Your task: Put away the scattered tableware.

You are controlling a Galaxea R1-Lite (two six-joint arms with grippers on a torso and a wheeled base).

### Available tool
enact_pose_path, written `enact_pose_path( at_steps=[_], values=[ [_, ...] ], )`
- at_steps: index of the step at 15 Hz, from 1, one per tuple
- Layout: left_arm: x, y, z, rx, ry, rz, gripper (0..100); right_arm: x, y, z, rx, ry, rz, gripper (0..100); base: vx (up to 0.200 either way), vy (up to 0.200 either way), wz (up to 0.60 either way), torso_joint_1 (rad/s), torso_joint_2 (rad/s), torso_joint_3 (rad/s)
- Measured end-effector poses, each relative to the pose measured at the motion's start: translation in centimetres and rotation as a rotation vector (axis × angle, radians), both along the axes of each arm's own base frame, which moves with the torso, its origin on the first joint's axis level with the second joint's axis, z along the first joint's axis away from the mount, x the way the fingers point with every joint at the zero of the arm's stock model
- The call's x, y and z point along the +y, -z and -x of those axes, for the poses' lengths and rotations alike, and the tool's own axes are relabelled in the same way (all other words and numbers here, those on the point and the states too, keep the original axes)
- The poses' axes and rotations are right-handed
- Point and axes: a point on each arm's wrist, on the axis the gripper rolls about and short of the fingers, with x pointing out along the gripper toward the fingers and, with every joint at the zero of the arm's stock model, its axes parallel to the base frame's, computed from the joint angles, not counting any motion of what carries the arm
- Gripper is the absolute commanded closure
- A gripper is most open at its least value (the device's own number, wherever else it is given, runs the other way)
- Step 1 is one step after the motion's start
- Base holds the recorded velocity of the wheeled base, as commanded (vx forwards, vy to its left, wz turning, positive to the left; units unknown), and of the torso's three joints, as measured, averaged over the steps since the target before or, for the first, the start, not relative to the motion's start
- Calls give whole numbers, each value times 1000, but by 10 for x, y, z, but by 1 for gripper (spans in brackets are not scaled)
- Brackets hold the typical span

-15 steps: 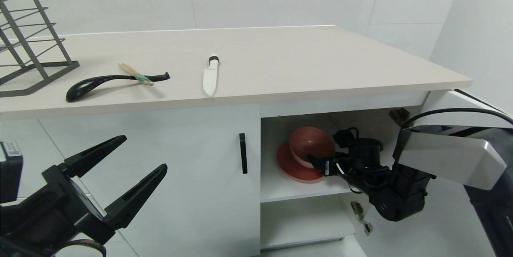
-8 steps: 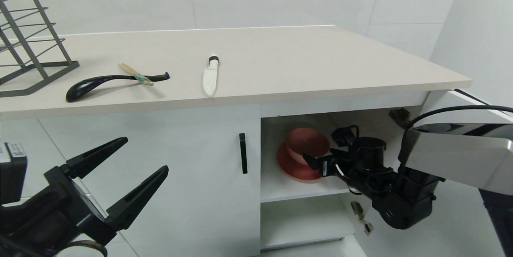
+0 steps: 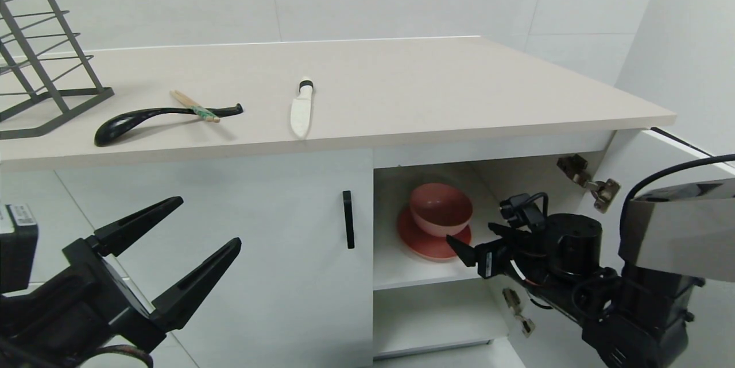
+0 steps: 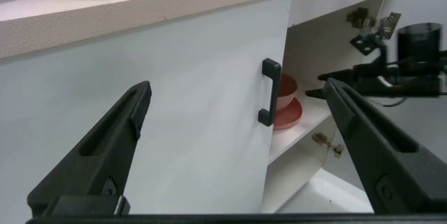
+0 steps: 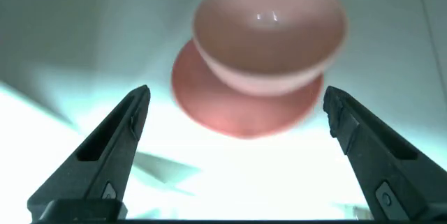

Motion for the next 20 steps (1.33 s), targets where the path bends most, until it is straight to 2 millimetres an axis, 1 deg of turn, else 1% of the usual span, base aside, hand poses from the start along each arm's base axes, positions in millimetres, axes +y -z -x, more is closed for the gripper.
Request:
enact_pose_path(
  at_steps=[1,3,6,8,12,15,18,20],
  values=[
    [0,0,0,3,3,-4,0,-3,-4,13,11,-10,7,0,0,0,0,0,0,0],
    [-1,2,1,11,6,-14,0,-10,-17,36,12,-23,8,0,0,0,0,0,0,0],
    [-1,5,1,38,8,-29,0,-19,-54,67,-75,-44,-33,0,0,0,0,0,0,0],
    [0,5,1,39,4,-31,0,-29,-78,89,-151,-48,-70,0,0,0,0,0,0,0],
    [7,-2,10,-1,-17,-6,0,-48,-116,123,-291,-42,-137,0,0,0,0,0,0,0],
    [19,0,22,26,-61,-15,0,-65,-136,148,-366,-20,-165,0,0,0,0,0,0,0],
    [33,2,46,26,-98,-14,0,-80,-149,174,-399,-12,-161,0,0,0,0,0,0,0],
    [43,8,64,33,-137,-18,0,-88,-155,192,-409,-9,-152,0,0,0,0,0,0,0]
  ],
)
